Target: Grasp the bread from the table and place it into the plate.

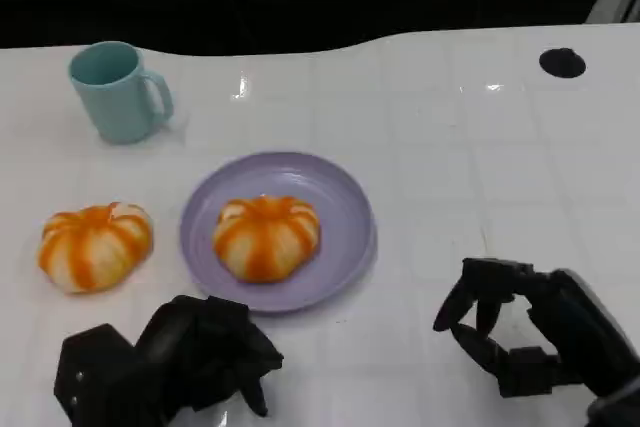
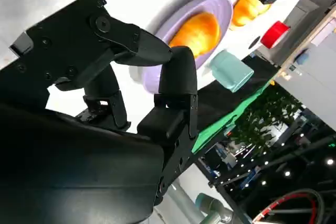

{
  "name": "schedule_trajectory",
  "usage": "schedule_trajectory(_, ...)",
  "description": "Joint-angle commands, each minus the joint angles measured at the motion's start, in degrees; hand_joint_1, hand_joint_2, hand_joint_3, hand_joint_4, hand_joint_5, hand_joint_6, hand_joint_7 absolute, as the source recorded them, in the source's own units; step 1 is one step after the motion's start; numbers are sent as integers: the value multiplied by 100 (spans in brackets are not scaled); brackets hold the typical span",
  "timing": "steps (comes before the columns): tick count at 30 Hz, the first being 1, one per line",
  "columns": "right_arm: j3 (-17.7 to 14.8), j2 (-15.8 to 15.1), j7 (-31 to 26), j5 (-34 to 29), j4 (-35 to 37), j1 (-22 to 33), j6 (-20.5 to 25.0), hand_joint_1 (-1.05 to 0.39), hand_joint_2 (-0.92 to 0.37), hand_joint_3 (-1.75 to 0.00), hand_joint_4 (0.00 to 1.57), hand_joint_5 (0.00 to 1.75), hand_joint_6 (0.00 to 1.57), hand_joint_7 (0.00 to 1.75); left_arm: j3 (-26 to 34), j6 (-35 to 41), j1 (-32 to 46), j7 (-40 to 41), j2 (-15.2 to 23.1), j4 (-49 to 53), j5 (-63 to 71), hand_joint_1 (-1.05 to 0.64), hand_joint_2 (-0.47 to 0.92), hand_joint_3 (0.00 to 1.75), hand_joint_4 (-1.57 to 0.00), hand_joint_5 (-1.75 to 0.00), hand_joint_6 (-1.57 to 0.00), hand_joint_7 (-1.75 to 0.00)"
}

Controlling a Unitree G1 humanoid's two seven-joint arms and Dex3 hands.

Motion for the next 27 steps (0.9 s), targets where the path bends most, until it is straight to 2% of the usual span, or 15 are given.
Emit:
schedule_trajectory(1,-148,-117,-2,32,-183,318,-15,-30,-50,-110,71,175,71,140,28,16,7,58,71,-56,15,-105,81,2,-148,-104,-153,-64)
schedule_trajectory(10,-253,17,-190,-133,-183,621,-43,-32,-50,-116,73,175,68,148,54,8,19,13,125,-60,-12,-105,81,3,-148,-104,-153,-63)
schedule_trajectory(27,-208,100,-471,-327,194,528,-176,-35,-49,-117,71,175,66,150,83,-30,27,-58,206,2,-85,-105,81,2,-147,-104,-153,-62)
